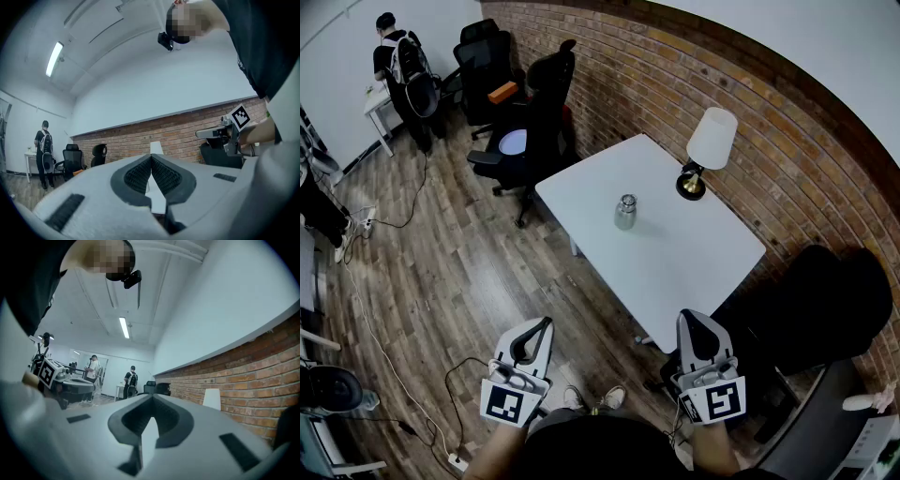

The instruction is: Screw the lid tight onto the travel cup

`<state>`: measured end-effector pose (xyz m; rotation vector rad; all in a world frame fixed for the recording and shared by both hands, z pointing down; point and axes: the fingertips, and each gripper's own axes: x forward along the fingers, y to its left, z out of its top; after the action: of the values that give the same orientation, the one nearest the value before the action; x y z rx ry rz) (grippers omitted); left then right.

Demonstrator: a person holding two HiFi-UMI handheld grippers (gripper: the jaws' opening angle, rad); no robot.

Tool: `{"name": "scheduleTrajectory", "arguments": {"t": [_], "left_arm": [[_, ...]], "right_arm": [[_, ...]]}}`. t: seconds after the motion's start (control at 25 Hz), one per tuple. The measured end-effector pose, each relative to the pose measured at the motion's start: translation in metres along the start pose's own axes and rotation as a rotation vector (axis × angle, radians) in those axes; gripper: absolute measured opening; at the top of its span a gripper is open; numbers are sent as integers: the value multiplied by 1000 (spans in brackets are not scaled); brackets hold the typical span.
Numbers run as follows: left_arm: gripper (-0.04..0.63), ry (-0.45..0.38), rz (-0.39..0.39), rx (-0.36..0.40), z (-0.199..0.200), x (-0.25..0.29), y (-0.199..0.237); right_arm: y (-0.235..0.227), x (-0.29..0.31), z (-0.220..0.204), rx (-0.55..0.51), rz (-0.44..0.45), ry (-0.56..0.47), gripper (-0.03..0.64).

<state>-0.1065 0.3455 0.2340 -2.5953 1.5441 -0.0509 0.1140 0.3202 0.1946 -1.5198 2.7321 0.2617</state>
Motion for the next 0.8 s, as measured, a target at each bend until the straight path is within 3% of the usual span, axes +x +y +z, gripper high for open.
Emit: {"name": "scheduleTrajectory", "arguments": {"t": [0.16, 0.36, 0.6, 0.8], "left_arm": [[25, 11, -6, 1, 2, 1, -11], [25, 27, 9, 19, 1, 0, -20], [25, 37, 52, 21, -5, -7, -22], [25, 55, 41, 0, -20, 5, -23]], "right_arm": [[-4, -10, -1, 12, 4, 6, 12], [-12, -17, -10, 117, 39, -16, 13], [-10, -20, -27, 148, 69, -6, 14], [-14, -14, -43, 150, 78, 31, 14]]}}
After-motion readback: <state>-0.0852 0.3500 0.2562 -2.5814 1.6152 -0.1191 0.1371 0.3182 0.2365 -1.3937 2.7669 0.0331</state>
